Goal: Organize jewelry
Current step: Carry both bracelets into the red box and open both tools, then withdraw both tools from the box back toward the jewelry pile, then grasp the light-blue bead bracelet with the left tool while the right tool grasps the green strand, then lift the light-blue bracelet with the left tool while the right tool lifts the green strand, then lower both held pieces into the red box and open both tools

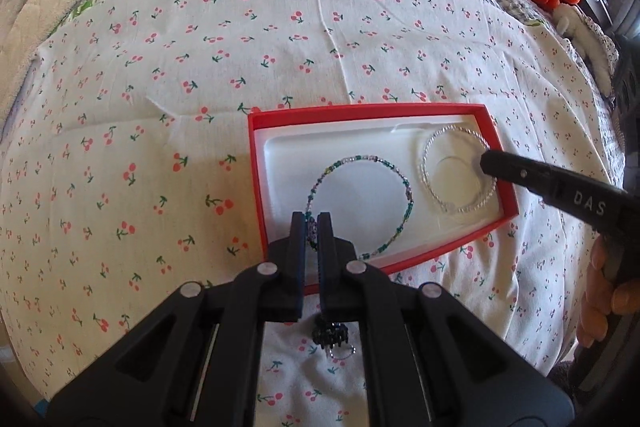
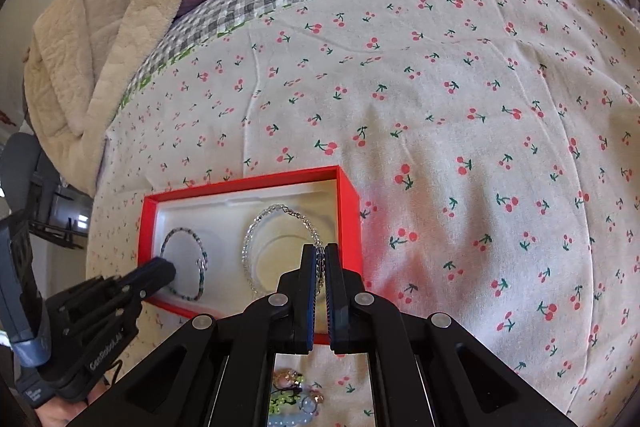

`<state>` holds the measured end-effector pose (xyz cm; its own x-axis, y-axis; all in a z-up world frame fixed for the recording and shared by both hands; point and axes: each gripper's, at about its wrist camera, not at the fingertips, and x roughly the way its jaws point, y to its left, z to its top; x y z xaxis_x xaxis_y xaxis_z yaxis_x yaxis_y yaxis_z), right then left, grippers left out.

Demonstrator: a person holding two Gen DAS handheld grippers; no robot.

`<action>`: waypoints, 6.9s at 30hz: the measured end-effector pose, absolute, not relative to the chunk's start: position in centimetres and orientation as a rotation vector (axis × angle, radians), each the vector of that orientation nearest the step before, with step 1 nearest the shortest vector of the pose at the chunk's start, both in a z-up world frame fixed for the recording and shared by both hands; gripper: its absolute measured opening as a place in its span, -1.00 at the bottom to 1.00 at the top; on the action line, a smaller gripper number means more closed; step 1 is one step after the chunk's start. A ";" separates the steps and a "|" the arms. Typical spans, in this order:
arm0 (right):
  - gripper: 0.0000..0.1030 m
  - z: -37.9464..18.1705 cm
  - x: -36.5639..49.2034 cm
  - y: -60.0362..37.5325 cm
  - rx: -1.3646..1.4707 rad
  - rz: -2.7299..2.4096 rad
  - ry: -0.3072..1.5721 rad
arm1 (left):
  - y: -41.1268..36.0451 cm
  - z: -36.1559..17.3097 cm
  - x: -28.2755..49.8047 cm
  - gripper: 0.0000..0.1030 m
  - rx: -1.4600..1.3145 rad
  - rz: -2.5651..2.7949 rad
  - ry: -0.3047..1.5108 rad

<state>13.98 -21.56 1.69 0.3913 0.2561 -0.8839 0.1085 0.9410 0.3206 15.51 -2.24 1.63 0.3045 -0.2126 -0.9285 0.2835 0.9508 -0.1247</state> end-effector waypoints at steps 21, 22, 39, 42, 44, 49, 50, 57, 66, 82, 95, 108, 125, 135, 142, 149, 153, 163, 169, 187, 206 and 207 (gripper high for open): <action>-0.79 6.6 10.5 -19.4 0.232 0.239 1.069 | -1.0 5.7 11.9 0.34 0.065 -0.333 1.048; -0.79 7.0 10.1 -19.4 0.227 0.242 1.062 | -0.8 5.7 11.7 0.39 0.062 -0.331 1.046; -0.76 6.6 4.0 -18.6 0.169 0.329 1.090 | 1.9 4.7 6.1 0.60 0.073 -0.299 1.050; -0.75 5.9 2.9 -18.6 0.141 0.330 1.104 | 2.4 4.0 5.5 0.60 0.068 -0.297 1.058; -0.71 5.5 2.3 -18.8 0.137 0.336 1.109 | 2.5 3.3 5.1 0.60 0.074 -0.300 1.066; -0.33 4.2 0.9 -19.4 0.130 0.351 1.118 | 2.5 1.6 3.8 0.60 0.118 -0.320 1.077; 0.19 4.1 0.6 -19.5 0.131 0.354 1.113 | 2.4 1.4 3.6 0.60 0.127 -0.325 1.078; 0.47 3.1 -1.3 -20.3 0.073 0.327 1.055 | 1.2 -0.4 2.4 0.60 0.186 -0.390 1.100; 0.48 2.1 -2.3 -20.5 0.031 0.310 1.056 | -1.4 -0.9 1.8 0.59 0.175 -0.504 1.120; 0.34 1.6 -1.6 -18.6 0.083 0.408 1.095 | -3.6 -2.2 2.9 -0.65 0.094 -0.567 1.193; -0.33 -1.3 1.1 -16.0 0.302 0.502 1.240 | -1.9 -1.8 1.7 -0.76 -0.023 -0.591 1.233; -0.84 -2.0 2.6 -13.7 0.205 0.472 1.222 | -1.4 -1.2 1.5 -0.76 -0.011 -0.569 1.210; -0.88 0.3 -1.8 -19.5 0.042 0.366 1.263 | 3.5 -0.1 -1.5 -0.75 0.234 -0.461 1.230; 0.54 1.4 -2.2 -21.4 0.088 0.383 1.180 | 4.1 1.4 0.4 -0.06 0.202 -0.531 1.119; 0.42 0.7 -1.1 -18.5 0.007 0.395 1.148 | 2.9 -1.6 1.4 -0.06 0.269 -0.547 1.197; -0.50 -2.8 -1.7 -16.7 -0.127 0.404 1.188 | 1.6 -2.6 0.3 -0.41 0.321 -0.484 1.175; -0.82 -2.6 -1.7 -18.1 -0.038 0.405 1.216 | 2.2 -2.4 0.3 -0.75 0.256 -0.458 1.192; -0.83 1.5 -2.9 -18.3 0.007 0.429 1.122 | 2.5 1.4 -0.3 -0.75 0.136 -0.484 1.114; -0.83 4.9 -2.6 -18.6 0.064 0.432 1.043 | 1.9 3.9 0.4 -0.75 0.094 -0.509 1.055; -0.83 10.1 3.4 -20.6 0.253 0.365 0.913 | -1.0 10.9 5.9 -0.75 -0.118 -0.554 0.888; -0.82 4.8 11.3 -21.2 0.434 0.290 1.018 | -1.8 4.4 14.8 -0.75 -0.259 -0.430 1.043; -0.82 4.6 11.4 -21.1 0.437 0.294 1.023 | -1.6 4.1 14.9 -0.75 -0.250 -0.420 1.050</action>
